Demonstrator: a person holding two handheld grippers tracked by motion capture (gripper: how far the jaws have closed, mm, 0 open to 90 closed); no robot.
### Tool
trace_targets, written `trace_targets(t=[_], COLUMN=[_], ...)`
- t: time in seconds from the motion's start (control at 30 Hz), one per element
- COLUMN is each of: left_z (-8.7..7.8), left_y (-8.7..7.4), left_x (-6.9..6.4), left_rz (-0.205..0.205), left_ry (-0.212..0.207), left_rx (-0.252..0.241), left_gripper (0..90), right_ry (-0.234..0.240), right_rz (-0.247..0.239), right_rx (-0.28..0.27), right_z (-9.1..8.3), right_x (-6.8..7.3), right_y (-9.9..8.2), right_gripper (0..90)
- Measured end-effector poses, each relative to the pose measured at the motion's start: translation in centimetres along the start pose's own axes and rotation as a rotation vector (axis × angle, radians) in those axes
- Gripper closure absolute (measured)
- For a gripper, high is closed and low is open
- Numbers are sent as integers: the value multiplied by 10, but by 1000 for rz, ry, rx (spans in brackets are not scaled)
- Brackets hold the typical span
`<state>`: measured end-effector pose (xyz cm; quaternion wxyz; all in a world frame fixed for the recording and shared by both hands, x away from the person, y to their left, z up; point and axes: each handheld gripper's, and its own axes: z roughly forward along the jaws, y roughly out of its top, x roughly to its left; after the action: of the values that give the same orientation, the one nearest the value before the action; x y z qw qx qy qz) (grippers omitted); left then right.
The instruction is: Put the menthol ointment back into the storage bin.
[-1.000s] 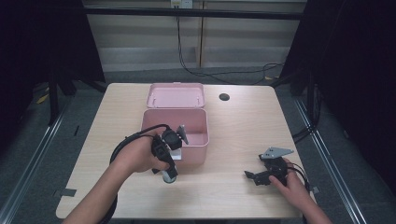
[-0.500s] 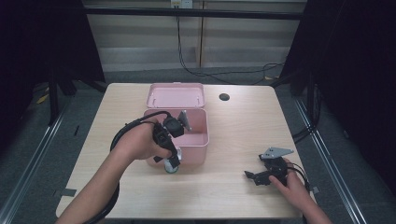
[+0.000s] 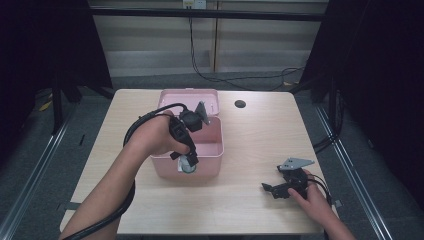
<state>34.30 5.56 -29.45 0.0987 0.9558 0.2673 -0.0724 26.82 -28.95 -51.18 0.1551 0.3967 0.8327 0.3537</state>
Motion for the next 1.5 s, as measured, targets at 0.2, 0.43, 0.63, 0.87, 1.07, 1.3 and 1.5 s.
trace_targets(t=[0.2,0.43,0.63,0.87,1.07,1.3,1.5], left_z=[-5,-7,-7,-8,-4,7,16], left_y=[4,8,10,12,14,16,18], left_x=[11,22,33,44,53,64,70], left_rz=[-47,-75,-124,-162,-201,-232,-260], left_ry=[18,32,51,66,75,84,86], left_rx=[-14,-19,-15,-22,-33,-26,-25], left_gripper=[500,500,501,501,501,501,501], right_ry=[1,1,1,0,1,1,1], right_rz=[-1,-1,-1,-1,-1,-1,-1], right_rx=[2,2,2,2,2,2,2], right_z=[0,0,0,0,0,0,0], right_x=[0,0,0,0,0,0,0], right_y=[0,0,0,0,0,0,0], right_gripper=[68,68,68,68,68,68,68])
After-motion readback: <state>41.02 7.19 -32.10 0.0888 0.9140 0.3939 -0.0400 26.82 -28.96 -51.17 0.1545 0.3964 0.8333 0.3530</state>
